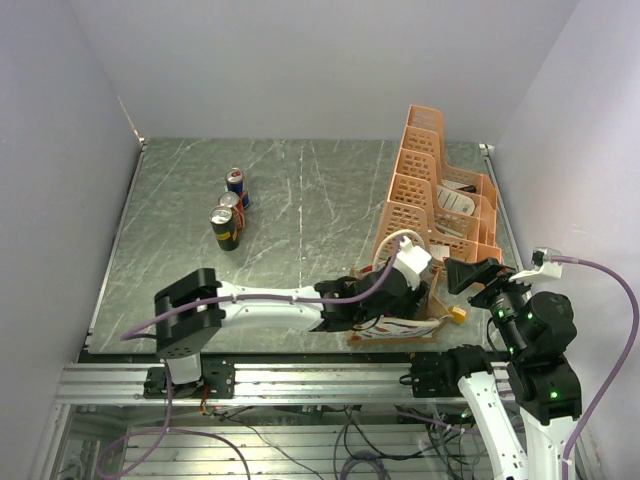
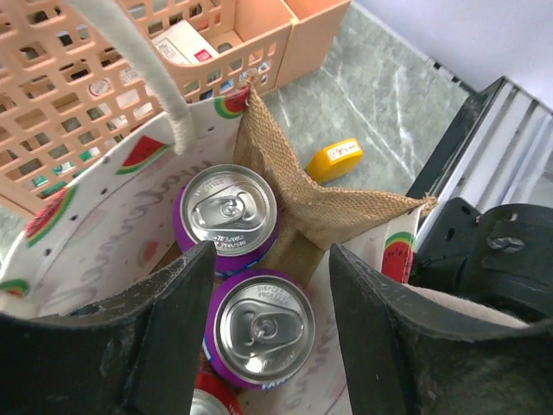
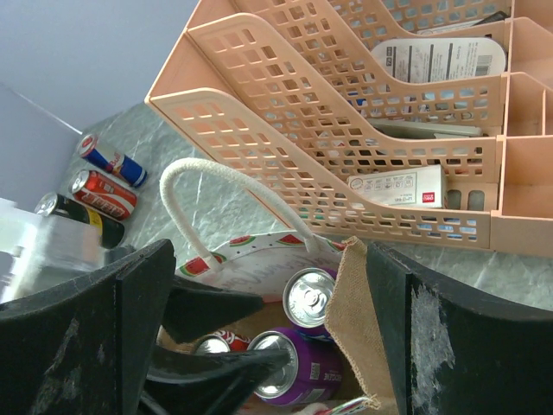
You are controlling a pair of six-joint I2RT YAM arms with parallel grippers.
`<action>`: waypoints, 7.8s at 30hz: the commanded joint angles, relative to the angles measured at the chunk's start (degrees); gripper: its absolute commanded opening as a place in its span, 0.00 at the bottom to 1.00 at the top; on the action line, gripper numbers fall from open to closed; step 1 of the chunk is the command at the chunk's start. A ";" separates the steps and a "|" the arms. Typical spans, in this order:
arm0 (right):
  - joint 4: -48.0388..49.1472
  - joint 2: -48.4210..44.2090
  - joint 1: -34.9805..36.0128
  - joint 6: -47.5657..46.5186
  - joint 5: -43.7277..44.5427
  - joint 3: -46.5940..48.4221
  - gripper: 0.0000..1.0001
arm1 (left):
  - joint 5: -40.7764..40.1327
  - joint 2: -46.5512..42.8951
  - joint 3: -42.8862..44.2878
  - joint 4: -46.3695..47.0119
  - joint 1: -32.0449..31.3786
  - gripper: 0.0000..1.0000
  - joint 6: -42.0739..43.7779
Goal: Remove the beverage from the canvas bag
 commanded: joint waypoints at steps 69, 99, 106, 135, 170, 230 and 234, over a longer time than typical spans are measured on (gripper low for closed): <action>0.62 -1.29 -0.65 0.29 1.35 0.20 0.91 | -11.98 19.69 29.65 -24.26 1.22 0.27 1.31; 0.63 -1.19 -0.59 0.41 1.33 0.10 0.91 | -0.04 -7.10 18.21 -20.97 7.24 0.07 -7.05; 0.78 -0.94 -0.53 0.22 0.78 0.00 0.91 | 0.50 -19.88 9.87 -19.69 10.60 0.07 -8.47; 0.96 0.82 -0.59 0.12 0.00 -0.33 0.91 | -41.93 -47.17 -29.79 -50.11 14.46 0.07 -35.73; 1.11 0.28 -0.78 0.12 -0.05 -0.46 0.91 | -42.39 -32.78 -40.31 1.44 41.27 0.07 -11.18; -19.55 7.36 -0.76 -8.09 -28.22 2.51 0.85 | 24.90 -43.39 -25.03 -4.72 40.39 1.00 -18.71; -23.78 4.24 -0.68 -7.44 -28.14 0.38 0.79 | 20.07 -36.36 -20.80 -2.58 28.51 0.98 -14.04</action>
